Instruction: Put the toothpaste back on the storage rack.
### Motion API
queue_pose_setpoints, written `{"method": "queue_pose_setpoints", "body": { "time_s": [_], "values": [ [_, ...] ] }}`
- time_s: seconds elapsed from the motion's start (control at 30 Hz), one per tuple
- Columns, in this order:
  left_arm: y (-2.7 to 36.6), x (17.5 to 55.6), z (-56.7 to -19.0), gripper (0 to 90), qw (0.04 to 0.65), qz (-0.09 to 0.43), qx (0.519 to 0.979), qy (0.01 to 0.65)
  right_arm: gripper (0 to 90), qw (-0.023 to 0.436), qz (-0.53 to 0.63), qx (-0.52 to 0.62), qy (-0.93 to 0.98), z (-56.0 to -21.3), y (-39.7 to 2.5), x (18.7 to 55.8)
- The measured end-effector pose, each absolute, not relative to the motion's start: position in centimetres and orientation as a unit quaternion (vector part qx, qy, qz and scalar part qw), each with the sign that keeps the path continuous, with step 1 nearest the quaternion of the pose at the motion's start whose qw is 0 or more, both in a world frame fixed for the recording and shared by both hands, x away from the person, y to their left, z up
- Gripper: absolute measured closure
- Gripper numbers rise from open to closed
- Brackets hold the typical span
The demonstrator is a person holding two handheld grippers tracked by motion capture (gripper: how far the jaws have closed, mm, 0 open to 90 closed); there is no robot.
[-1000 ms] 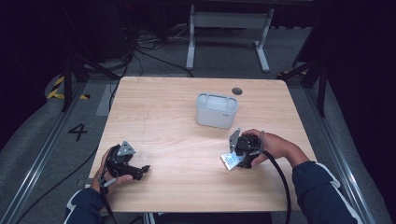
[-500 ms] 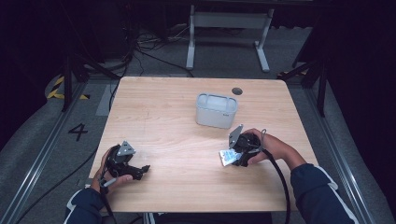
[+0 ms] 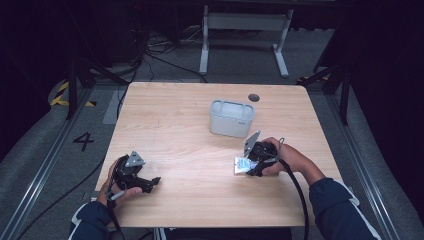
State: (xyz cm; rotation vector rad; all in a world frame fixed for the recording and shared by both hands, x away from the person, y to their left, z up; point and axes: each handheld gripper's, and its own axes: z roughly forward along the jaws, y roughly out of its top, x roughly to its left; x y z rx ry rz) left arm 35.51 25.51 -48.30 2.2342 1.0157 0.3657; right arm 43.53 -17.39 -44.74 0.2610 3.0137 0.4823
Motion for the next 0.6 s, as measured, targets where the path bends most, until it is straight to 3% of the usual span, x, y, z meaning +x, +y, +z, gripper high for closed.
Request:
{"method": "queue_pose_setpoints", "body": {
  "time_s": [0.4, 0.6],
  "values": [
    [25.5, 35.5, -48.3, 1.2, 0.324, 0.139, 0.852, 0.387, 56.6, 0.034, 0.174, 0.115, 0.977, -44.1, -18.2, 43.6],
    [25.5, 35.5, -48.3, 1.2, 0.324, 0.139, 0.852, 0.387, 60.5, 0.052, 0.216, 0.134, 0.966, -43.4, -19.2, 43.3]
  ]
}}
